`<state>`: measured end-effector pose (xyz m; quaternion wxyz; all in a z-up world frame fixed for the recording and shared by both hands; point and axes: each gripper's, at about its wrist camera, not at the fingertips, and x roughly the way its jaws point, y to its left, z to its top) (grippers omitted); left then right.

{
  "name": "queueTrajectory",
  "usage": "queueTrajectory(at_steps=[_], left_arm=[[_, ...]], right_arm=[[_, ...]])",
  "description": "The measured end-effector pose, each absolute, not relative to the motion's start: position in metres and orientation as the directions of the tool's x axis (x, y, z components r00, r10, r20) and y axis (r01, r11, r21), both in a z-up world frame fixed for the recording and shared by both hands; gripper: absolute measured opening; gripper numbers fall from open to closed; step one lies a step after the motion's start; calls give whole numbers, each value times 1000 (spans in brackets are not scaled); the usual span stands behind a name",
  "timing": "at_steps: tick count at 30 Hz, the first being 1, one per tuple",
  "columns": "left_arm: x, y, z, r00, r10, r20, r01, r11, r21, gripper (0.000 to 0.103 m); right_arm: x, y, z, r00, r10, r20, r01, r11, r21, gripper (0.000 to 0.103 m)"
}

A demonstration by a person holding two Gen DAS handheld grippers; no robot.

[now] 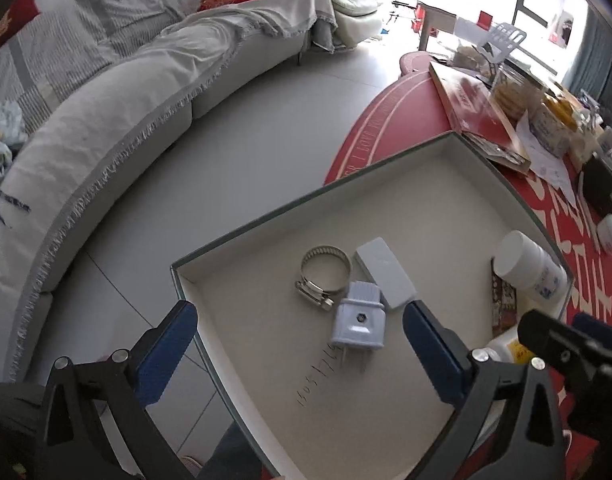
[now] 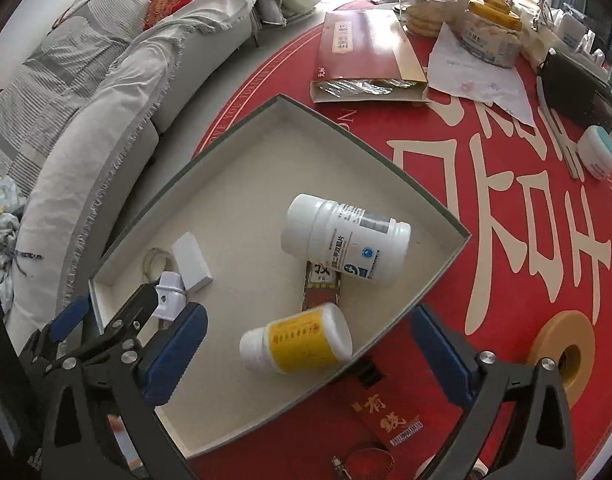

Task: Organize rigid objects
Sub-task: 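Open both tools to drop the hose clamp and yellow bottle into the tray, then move both tools back toward the remaining objects on the mat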

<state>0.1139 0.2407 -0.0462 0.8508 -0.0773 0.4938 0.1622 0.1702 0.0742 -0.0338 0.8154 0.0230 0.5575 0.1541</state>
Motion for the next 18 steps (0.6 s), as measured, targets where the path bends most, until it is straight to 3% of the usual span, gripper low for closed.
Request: queueTrajectory(at_steps=[18], left_arm=[[103, 223, -24, 473, 221, -853, -335, 940, 58, 103]], right_arm=[[153, 77, -9, 342, 300, -891, -245, 943, 224, 102]])
